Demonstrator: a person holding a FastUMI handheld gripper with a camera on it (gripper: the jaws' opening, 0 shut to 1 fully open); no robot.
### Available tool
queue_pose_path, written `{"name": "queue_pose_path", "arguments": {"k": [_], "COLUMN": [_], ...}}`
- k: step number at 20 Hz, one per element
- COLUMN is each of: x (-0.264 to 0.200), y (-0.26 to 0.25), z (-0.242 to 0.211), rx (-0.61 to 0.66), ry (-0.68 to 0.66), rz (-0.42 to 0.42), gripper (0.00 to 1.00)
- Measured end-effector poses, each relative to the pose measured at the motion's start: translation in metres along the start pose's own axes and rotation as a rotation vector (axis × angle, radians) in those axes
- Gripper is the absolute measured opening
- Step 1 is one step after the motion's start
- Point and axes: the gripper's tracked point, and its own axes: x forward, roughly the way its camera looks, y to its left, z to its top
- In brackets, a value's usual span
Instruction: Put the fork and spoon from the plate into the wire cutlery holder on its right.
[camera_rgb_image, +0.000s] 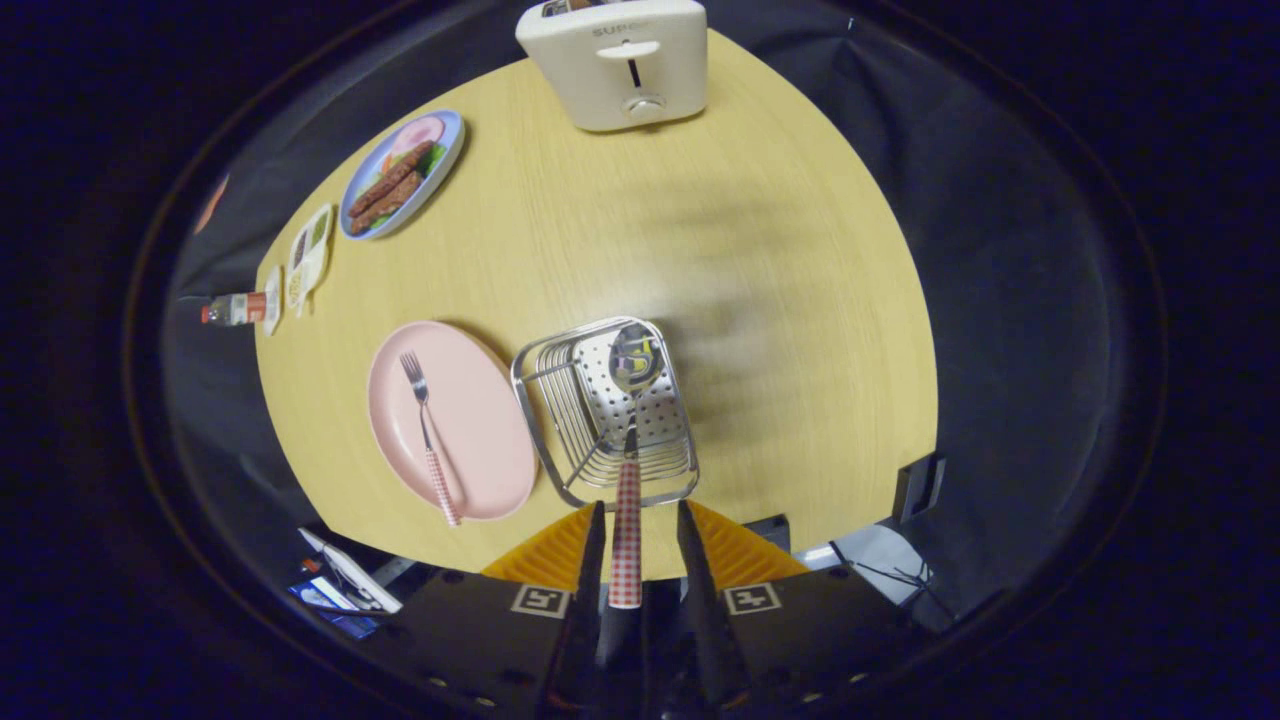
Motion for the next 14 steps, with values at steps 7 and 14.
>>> {"name": "queue_pose_path", "arguments": {"k": [7,14], "x": [-0.063,-0.086], "y": [0.014,0.122], "z": [0.052,0.013], "rx": [-0.178,-0.373], "ry": [-0.455,-0.776], "rz": [-0.018,0.089], "gripper": [0.77,0.97]}}
